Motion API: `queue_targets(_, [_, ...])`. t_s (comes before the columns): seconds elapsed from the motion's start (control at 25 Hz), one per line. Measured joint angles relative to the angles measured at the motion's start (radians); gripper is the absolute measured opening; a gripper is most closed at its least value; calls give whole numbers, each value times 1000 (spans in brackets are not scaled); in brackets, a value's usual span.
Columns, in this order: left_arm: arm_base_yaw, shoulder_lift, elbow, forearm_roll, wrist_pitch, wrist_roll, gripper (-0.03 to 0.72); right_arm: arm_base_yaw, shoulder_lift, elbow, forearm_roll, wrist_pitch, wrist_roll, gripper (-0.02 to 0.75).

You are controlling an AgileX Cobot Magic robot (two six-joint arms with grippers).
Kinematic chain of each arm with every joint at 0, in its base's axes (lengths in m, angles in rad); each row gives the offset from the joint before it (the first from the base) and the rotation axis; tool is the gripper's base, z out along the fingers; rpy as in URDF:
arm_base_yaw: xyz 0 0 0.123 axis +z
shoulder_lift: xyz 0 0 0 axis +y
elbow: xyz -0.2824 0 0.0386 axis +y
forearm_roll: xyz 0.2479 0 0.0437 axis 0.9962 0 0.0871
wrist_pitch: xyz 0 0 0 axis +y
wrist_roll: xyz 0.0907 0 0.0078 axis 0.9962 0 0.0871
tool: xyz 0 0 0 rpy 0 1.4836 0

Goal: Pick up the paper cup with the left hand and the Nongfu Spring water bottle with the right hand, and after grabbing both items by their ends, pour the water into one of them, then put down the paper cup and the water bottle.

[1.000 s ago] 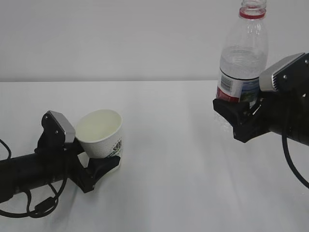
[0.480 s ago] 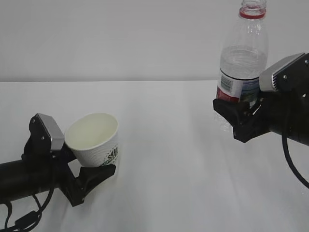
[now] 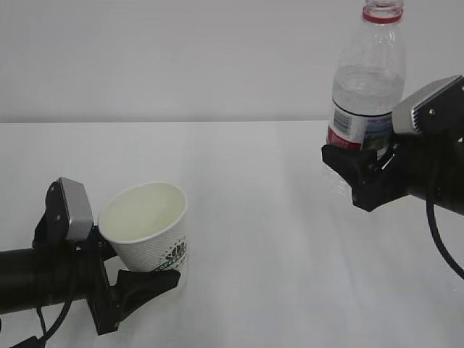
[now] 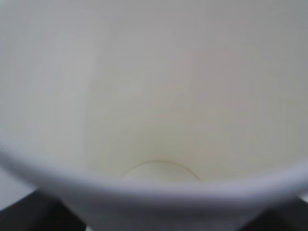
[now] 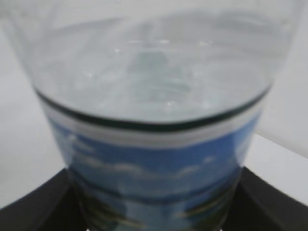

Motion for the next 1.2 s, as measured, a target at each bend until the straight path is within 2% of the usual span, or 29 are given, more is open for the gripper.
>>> queue_targets(0.28, [-14, -35, -2, 17, 0, -2, 573, 0, -2, 0, 0, 51, 0, 519])
queue_targets(0.56, [-149, -52, -81, 18, 22, -2, 573, 0, -2, 0, 0, 51, 0, 518])
queue_targets(0.88, [-303, -52, -216, 26, 104, -73, 573, 0, -2, 0, 0, 49, 0, 517])
queue_targets(1.2, [-329, -52, -265, 147, 154, -203, 573, 0, -2, 0, 0, 34, -2, 517])
